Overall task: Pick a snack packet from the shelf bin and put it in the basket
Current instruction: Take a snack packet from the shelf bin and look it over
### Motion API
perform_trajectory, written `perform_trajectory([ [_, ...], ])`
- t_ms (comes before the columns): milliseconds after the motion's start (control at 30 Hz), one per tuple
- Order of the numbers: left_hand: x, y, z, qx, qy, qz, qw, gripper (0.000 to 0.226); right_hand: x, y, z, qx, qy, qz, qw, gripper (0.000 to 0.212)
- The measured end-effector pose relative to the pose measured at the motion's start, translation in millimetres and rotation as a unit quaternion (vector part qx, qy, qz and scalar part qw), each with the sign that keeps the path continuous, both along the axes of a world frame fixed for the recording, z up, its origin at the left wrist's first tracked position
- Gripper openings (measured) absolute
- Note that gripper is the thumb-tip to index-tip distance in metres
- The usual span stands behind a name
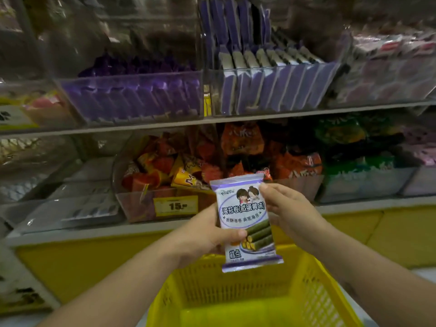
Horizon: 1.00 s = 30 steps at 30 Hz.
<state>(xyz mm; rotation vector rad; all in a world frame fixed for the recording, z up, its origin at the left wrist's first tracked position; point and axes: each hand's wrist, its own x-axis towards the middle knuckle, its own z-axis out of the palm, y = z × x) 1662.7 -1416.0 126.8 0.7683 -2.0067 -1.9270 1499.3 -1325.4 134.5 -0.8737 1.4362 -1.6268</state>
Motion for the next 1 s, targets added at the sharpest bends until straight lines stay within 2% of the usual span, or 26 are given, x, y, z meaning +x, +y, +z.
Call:
perform_trajectory([
  [133, -6, -5, -14, -0.017, -0.011, -0.002, 1.0, 0.047, -4, 1, -7, 0.005, -0.007, 0.007, 1.0, 0.019],
  [200, -7, -5, -18, -0.016, -0.003, -0.002, 1.0, 0.038, -1, 4, -10, 0.002, -0.012, 0.007, 1.0, 0.016],
  [267, -9, -4, -19, -0.005, 0.031, 0.021, 0.999, 0.032, 3, 7, -12, -0.012, -0.016, 0.002, 1.0, 0.017],
  [367, -13, -7, -18, 0.052, 0.103, 0.089, 0.989, 0.042, 10, 9, -15, -0.031, -0.044, -0.007, 0.999, 0.017],
  [500, -12, -5, -15, 0.096, 0.157, 0.136, 0.973, 0.037, 15, 9, -14, -0.025, -0.081, -0.012, 0.996, 0.016],
  [700, -12, 4, -11, 0.129, 0.178, 0.145, 0.965, 0.025, 20, 5, -18, -0.002, -0.165, -0.004, 0.986, 0.017],
  [767, -13, 6, -10, 0.134, 0.181, 0.146, 0.963, 0.023, 22, 6, -19, -0.003, -0.186, -0.001, 0.983, 0.026],
  [1000, -14, 7, -7, 0.138, 0.186, 0.161, 0.96, 0.032, 18, 7, -16, -0.021, -0.181, -0.013, 0.983, 0.03],
])
